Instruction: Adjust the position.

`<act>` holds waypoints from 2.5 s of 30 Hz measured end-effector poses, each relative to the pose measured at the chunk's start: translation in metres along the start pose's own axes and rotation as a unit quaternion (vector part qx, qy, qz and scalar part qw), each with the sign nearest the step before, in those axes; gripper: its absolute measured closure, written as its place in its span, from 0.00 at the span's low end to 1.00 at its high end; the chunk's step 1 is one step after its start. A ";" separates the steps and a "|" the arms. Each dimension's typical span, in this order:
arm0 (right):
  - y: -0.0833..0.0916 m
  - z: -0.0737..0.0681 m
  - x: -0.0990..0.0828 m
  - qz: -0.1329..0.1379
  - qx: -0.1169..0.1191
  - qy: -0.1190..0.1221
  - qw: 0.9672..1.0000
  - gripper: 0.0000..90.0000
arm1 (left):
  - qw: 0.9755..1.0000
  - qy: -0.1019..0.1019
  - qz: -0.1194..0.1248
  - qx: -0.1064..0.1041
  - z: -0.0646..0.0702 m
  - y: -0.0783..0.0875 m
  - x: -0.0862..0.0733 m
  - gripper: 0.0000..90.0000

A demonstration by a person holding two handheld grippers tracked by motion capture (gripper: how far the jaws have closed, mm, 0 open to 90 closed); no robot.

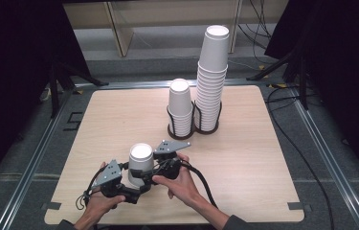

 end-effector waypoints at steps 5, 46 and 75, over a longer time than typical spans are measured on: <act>0.000 0.000 0.000 -0.002 -0.003 0.008 1.000 0.20 | 1.000 -0.002 -0.004 -0.003 -0.001 0.001 0.000 0.02; 0.030 -0.001 0.016 -0.183 0.033 0.039 0.982 0.23 | 0.986 -0.147 -0.072 -0.024 0.015 0.002 -0.008 0.14; 0.068 0.018 0.039 -0.078 0.015 0.015 0.997 0.27 | 0.998 -0.046 0.036 -0.016 0.006 0.009 0.007 0.16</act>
Point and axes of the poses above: each handheld gripper's, and its own axes: y roughly backward along the jaws, x roughly out of its top, z roughly to its right, the point moved 4 cm from there along -y, roughly forward along the jaws, and after that the axes turned 6 degrees about x, right-handed, at the moved point
